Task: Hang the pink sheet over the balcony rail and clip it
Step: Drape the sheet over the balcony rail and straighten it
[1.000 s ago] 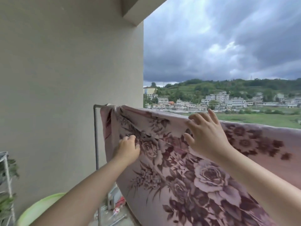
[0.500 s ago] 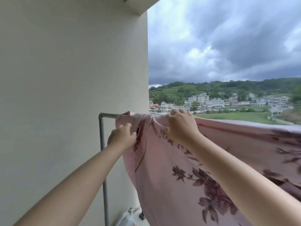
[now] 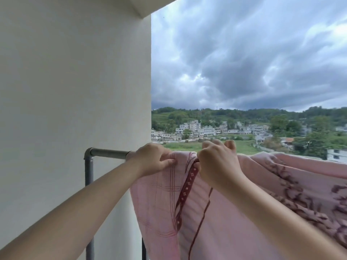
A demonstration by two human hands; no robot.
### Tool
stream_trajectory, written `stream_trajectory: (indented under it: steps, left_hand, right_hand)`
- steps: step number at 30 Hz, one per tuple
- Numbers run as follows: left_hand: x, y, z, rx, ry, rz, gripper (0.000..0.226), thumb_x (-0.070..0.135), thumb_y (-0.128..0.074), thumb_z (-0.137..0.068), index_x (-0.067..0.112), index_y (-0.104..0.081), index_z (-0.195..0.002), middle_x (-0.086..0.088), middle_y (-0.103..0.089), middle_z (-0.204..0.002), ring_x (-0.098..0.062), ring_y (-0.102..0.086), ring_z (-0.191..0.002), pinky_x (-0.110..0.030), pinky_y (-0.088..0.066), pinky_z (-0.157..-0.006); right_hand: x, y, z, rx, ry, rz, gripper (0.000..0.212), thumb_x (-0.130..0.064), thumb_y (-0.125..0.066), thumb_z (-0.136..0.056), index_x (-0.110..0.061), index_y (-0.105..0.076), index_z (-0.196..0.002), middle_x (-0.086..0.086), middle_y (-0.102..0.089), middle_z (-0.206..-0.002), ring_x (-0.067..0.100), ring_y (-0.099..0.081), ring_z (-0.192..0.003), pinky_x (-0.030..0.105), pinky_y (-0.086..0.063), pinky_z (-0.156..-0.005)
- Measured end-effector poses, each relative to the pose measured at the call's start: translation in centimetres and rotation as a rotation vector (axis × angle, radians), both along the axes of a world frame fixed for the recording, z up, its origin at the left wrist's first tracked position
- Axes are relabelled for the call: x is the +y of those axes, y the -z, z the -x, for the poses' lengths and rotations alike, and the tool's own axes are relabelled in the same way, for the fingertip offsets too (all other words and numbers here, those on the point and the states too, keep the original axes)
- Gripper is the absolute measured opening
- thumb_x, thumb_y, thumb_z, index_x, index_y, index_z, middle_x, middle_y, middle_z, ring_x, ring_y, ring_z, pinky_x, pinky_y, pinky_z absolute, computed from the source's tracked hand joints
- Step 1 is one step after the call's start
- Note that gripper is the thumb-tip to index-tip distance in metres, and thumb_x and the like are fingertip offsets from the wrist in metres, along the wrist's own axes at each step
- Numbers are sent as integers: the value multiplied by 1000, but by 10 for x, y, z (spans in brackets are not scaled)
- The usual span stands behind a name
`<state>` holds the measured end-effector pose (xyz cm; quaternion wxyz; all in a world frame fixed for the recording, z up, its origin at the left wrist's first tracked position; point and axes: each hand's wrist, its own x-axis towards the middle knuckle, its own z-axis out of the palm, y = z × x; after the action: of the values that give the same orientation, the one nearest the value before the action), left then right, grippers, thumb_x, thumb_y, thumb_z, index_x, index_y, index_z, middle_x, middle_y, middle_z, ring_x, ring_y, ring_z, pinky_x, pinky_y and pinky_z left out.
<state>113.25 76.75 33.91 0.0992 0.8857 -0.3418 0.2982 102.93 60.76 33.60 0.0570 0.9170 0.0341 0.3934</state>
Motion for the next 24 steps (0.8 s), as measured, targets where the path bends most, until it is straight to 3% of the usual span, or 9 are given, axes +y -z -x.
stream_trajectory:
  steps: [4, 8, 10, 12, 15, 17, 19, 21, 24]
  left_hand:
    - [18, -2, -27, -140, 339, 175, 15, 13, -61, -82, 1, -71, -80, -11, -67, -71, -19, -53, -63, -30, -45, -62]
    - [39, 6, -41, -481, 342, 146, 39, 30, -40, -86, 2, -63, -71, -12, -63, -53, -25, -59, -45, -29, -48, -43]
    - [60, 13, -43, -674, 340, 121, 45, 35, -29, -93, 7, -55, -71, -5, -55, -42, -20, -52, -32, -21, -41, -32]
    - [82, 28, -42, -669, 416, 157, 49, 36, -20, -96, 9, -53, -72, 0, -51, -38, -15, -47, -28, -17, -37, -29]
    - [117, 73, -46, -345, 528, 14, 61, 47, -18, -95, 10, -64, -81, 1, -58, -45, -11, -52, -34, -16, -43, -33]
    - [136, 101, -41, 35, 466, -239, 52, 52, -19, -92, 23, -57, -115, -2, -70, -77, -14, -64, -63, -22, -53, -58]
    - [138, 117, -39, 178, 402, -383, 37, 40, -27, -96, 28, -46, -125, -3, -66, -103, -18, -62, -89, -27, -50, -78]
    - [127, 113, -33, 233, 403, -281, 29, 30, -31, -97, 19, -52, -114, -6, -64, -105, -21, -59, -95, -28, -44, -79]
    - [107, 98, -35, 458, 497, 0, 27, 23, -38, -95, 5, -57, -99, -10, -60, -100, -22, -54, -92, -25, -38, -74]
  right_hand:
    - [4, 5, -5, -129, 32, 53, 17, -6, -54, -80, -14, -65, -69, -7, -43, -74, 16, -38, -78, 29, -7, -72]
    - [3, 12, -4, -225, 91, -21, 11, -14, -69, -73, -12, -69, -62, 0, -63, -67, 25, -61, -77, 41, -37, -79]
    - [11, 13, 2, -247, 101, 8, 14, -21, -67, -74, -13, -69, -62, 1, -66, -67, 25, -64, -74, 43, -40, -79]
    - [25, 14, 8, -214, 111, 103, 13, -25, -63, -69, -15, -68, -61, -2, -67, -65, 23, -66, -71, 41, -40, -79]
    - [37, 23, 21, -6, 41, 127, 9, -24, -65, -65, -19, -66, -57, -6, -64, -60, 10, -61, -69, 44, -45, -74]
    - [42, 37, 29, 268, 42, 111, 10, -22, -65, -69, -19, -66, -60, -7, -65, -63, -1, -53, -69, 36, -42, -77]
    - [49, 52, 31, 462, 100, 116, 8, -22, -65, -73, -19, -69, -67, -6, -69, -75, 6, -58, -80, 31, -37, -84]
    - [51, 60, 30, 322, 134, 157, 2, -21, -71, -70, -20, -70, -69, -5, -71, -88, 17, -63, -94, 34, -38, -89]
    - [46, 49, 23, -23, 269, 89, 28, -22, -71, -70, -14, -67, -96, 9, -64, -116, 29, -56, -112, 52, -43, -97]
